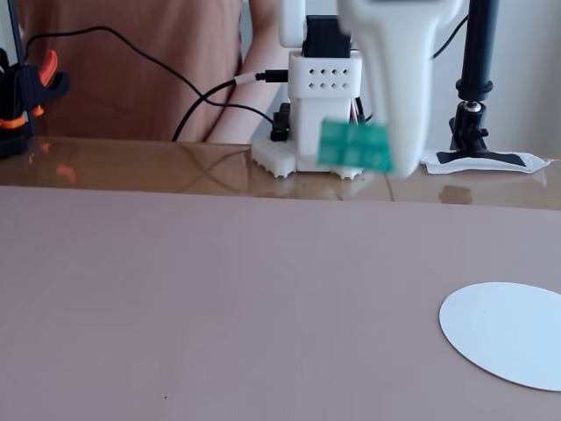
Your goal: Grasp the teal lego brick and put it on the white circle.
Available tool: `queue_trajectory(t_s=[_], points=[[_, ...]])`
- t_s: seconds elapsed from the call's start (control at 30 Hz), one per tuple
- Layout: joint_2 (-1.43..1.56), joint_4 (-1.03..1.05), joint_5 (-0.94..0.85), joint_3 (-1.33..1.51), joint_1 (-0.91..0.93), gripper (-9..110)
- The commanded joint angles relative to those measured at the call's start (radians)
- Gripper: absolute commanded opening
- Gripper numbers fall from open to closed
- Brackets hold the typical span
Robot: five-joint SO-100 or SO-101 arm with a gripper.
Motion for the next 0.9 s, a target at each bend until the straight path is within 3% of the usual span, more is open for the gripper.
queue_trajectory(t_s=[0.0, 0.3, 0.7, 0.87], points=[[0.028, 0.086, -0.089, -0.092, -0.061, 0], [-0.290, 0.279, -0.225, -0.370, -0.276, 0], [-0.673, 0.333, -0.264, -0.644, -0.311, 0], [-0.672, 0.333, -0.222, -0.666, -0.302, 31]])
